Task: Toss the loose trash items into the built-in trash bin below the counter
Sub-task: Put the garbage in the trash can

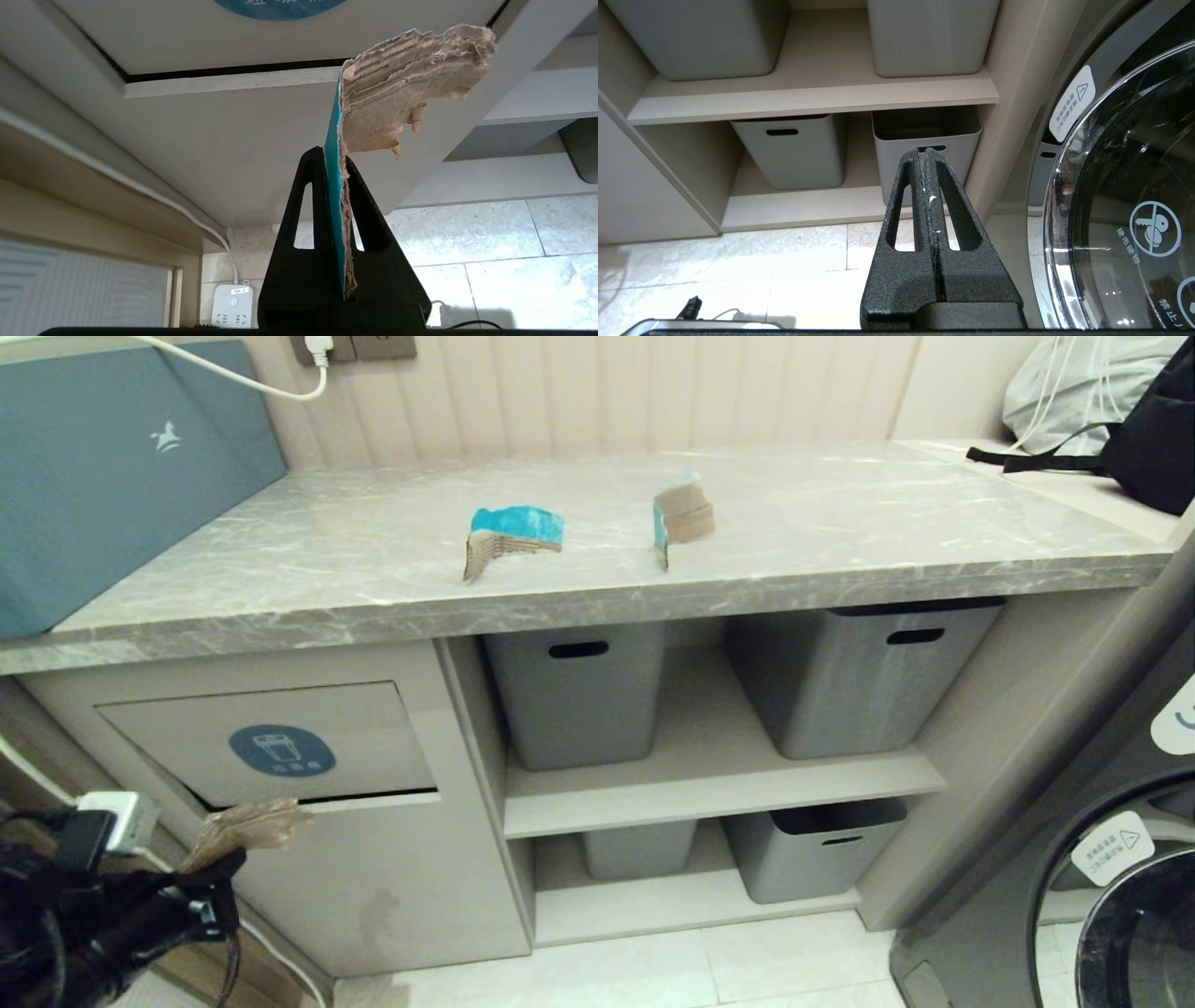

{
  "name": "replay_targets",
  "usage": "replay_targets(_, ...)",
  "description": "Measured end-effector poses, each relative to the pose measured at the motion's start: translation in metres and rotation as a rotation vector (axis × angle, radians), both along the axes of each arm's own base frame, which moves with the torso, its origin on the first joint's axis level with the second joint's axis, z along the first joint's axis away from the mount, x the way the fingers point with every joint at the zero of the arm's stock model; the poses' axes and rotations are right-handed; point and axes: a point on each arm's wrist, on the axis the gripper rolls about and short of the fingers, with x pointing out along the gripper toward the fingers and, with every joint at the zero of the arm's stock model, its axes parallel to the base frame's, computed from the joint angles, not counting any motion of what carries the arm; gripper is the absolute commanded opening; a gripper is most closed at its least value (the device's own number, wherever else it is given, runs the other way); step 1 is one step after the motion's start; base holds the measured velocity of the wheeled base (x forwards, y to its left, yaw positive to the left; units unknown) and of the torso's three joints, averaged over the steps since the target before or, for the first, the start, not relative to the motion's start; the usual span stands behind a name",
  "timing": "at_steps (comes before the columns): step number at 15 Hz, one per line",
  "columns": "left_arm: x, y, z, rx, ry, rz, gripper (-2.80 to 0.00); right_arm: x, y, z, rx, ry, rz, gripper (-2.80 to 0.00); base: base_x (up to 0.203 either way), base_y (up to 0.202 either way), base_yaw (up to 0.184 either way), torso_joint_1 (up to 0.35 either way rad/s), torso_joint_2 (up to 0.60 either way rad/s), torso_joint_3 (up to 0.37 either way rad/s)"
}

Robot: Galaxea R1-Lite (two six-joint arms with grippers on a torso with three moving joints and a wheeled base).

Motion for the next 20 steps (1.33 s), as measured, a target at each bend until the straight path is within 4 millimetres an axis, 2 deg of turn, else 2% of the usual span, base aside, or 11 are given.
replay_targets(7,0.061,0.006,-0.025,0.003,-0.014,-0.024,-2.80,0.000,0.000,0.000,0.000,0.000,-0.001,-2.80,0.000,0.000,0.000,0.000,0.00,0.000)
replay_targets(11,0.079,0.003,-0.039,0.001,0.004,-0.042,-2.80,0.000,0.000,0.000,0.000,0.000,0.000,-2.80,0.000,0.000,0.000,0.000,0.00,0.000)
replay_targets(20,0.131,0.008,-0.047,0.028,-0.089,-0.018,-2.80,0.000,0.000,0.000,0.000,0.000,0.000,-2.80,0.000,0.000,0.000,0.000,0.00,0.000)
